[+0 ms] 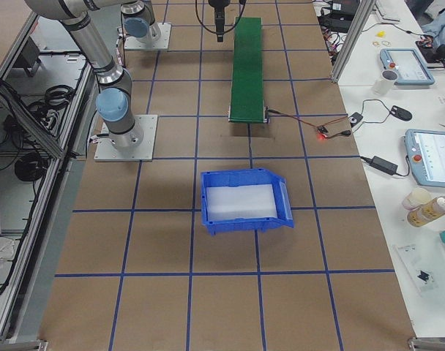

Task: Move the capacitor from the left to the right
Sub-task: 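Swing the left gripper away from the conveyor toward the table edge beside it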

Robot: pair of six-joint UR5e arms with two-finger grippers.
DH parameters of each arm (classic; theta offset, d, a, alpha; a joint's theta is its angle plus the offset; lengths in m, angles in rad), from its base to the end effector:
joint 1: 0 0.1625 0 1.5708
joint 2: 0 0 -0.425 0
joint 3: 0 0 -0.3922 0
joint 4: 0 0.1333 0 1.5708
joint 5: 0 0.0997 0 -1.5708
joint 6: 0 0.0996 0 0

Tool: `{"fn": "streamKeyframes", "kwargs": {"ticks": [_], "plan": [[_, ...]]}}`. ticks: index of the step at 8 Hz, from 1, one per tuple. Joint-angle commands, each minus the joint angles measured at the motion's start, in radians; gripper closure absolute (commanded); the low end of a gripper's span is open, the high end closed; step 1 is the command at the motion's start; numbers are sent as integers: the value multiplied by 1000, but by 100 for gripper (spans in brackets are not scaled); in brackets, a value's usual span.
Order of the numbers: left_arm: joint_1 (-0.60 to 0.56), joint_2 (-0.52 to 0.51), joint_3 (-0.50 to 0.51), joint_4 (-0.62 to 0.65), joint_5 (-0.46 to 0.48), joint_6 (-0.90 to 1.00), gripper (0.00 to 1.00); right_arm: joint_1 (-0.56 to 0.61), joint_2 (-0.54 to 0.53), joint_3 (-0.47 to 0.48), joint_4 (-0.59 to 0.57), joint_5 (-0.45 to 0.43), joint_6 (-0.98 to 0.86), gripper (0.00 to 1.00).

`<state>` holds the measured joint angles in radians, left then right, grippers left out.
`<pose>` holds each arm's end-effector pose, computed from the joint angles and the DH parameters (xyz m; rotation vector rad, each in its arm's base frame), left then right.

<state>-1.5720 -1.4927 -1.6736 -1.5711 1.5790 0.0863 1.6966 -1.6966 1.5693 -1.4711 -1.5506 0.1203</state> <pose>-0.1330 -0.4559 0.4745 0.1372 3.1312 0.0397 0.1892 -0.4177 0.5371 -0.0090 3.1179 -0.0388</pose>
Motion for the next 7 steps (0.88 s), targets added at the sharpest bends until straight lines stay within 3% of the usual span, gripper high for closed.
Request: {"fn": "streamKeyframes", "kwargs": {"ticks": [1, 3, 4, 7], "plan": [[6, 0, 0, -6, -1, 15, 0, 0, 0, 0, 0, -2, -5, 0], [50, -3, -2, -1, 13, 42, 0, 0, 0, 0, 0, -2, -7, 0], [134, -18, -12, 9, 88, 185, 0, 0, 0, 0, 2, -2, -5, 0], [517, -118, -15, 54, 122, 433, 0, 0, 0, 0, 8, -2, -5, 0]]}}
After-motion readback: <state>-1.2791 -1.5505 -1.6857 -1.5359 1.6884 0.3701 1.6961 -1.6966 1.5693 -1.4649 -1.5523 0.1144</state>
